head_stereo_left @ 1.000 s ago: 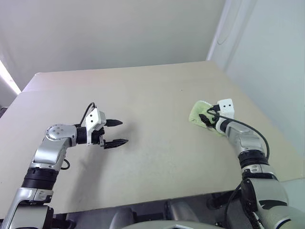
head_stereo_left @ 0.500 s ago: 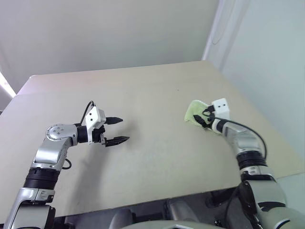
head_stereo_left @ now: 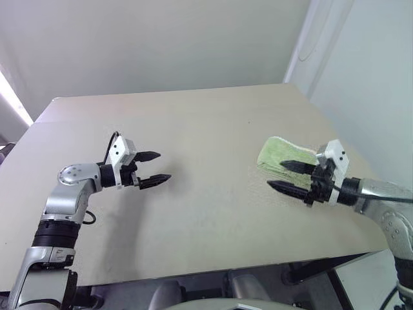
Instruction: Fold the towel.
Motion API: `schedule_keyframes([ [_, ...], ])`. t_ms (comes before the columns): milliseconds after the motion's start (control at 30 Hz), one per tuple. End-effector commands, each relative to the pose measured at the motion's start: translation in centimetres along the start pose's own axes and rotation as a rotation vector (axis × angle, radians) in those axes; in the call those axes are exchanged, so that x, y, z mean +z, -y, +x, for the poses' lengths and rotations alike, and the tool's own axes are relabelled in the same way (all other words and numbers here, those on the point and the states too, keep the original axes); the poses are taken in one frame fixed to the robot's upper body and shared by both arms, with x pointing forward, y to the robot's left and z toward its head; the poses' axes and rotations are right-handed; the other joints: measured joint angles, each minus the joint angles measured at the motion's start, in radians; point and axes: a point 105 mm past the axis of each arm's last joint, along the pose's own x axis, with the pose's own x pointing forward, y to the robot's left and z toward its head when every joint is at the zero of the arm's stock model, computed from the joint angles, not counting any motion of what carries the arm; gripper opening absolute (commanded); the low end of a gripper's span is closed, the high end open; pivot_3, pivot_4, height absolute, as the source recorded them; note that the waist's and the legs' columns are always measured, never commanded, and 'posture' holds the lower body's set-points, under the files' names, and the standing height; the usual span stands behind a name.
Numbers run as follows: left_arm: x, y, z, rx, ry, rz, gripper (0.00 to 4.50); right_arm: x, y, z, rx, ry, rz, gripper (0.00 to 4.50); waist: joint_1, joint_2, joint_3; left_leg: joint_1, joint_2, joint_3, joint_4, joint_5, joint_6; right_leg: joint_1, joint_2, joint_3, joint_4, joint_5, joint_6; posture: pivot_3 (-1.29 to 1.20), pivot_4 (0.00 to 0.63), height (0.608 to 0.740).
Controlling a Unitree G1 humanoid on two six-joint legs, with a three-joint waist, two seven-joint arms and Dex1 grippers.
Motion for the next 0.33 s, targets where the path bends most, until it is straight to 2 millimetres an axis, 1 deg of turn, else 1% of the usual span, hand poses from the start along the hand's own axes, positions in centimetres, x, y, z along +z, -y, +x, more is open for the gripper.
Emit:
schedule_keyframes([
  [33,2.1,-1.6,-1.0,0.063,0.049,0.042,4.49,1.0,-1.6,0.2,0.069,0.016,-0.067,4.17,-0.001,-0.001,0.000,0.000,0.000,0.000,0.000,0.000,0.000,0.000,0.000,0.000,0.000,0.000,0.000,0.00,0.000,0.712],
  [133,1.6,-1.5,-1.4,0.066,0.035,0.024,4.49,0.6,-1.8,0.8,0.088,0.010,-0.072,4.17,-0.002,-0.001,0.000,0.000,0.000,0.000,-0.001,0.000,0.000,-0.001,0.000,0.000,0.000,0.000,0.000,0.00,0.000,0.712],
  [267,1.0,-1.5,-1.5,0.081,0.013,0.013,4.49,0.4,-1.1,1.7,0.067,-0.002,-0.099,4.17,0.000,-0.001,0.001,-0.001,0.000,0.000,-0.002,0.000,0.000,-0.002,0.000,0.000,-0.001,0.000,0.000,0.00,0.000,0.712],
  [333,1.2,-1.6,-1.3,0.076,0.013,0.024,4.49,0.5,-0.7,2.0,0.058,0.005,-0.103,4.17,0.001,-0.002,0.001,-0.002,0.000,0.000,-0.002,0.000,0.000,-0.002,0.000,0.000,-0.001,0.000,0.000,0.00,0.000,0.712],
])
